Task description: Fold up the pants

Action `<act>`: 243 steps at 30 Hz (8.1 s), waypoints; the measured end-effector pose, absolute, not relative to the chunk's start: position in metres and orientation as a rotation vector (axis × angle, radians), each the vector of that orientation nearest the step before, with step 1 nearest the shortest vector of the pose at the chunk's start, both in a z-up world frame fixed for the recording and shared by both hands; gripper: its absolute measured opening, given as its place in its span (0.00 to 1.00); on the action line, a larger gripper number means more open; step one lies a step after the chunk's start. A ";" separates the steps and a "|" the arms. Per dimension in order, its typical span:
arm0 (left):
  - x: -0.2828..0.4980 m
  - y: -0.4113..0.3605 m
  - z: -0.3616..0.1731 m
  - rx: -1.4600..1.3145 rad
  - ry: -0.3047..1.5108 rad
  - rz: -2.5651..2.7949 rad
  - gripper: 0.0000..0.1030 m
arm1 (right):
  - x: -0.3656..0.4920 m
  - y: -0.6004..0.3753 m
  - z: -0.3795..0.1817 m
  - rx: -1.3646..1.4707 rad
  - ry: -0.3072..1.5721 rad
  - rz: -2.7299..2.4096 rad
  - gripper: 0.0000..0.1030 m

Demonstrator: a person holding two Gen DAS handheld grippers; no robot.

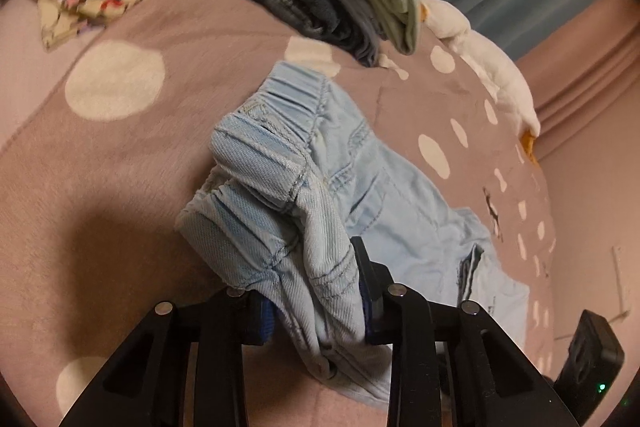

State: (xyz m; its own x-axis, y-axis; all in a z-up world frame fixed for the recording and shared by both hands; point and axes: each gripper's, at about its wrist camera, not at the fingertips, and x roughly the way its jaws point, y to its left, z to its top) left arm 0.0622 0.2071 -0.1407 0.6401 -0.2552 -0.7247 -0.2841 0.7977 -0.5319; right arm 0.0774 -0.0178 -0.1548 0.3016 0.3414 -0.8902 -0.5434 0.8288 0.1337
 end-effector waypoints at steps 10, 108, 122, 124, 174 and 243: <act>0.056 0.158 -0.080 -0.422 0.801 0.033 0.26 | 0.070 -0.085 -0.130 0.146 1.070 0.637 0.26; 0.058 0.040 -0.098 -0.126 0.976 -0.144 0.58 | 0.042 -0.298 -0.115 0.459 0.813 0.188 0.40; 0.118 -0.016 -0.102 0.058 0.933 -0.253 0.16 | 0.055 -0.146 -0.122 0.157 0.825 0.689 0.16; 0.121 -0.017 -0.105 0.074 0.934 -0.264 0.16 | 0.058 -0.135 -0.128 0.135 0.843 0.703 0.16; 0.155 -0.006 -0.136 0.062 1.018 -0.240 0.15 | 0.054 -0.126 -0.162 0.145 0.958 0.679 0.10; 0.057 -0.007 -0.127 0.032 0.990 -0.233 0.16 | 0.047 -0.202 -0.139 0.139 0.934 0.420 0.21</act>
State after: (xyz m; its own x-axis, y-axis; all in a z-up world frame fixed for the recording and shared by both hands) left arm 0.0569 -0.0068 -0.1267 0.5262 -0.1805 -0.8310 0.2091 0.9747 -0.0793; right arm 0.0469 -0.2025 -0.1385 0.5203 0.4085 -0.7499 -0.2900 0.9105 0.2948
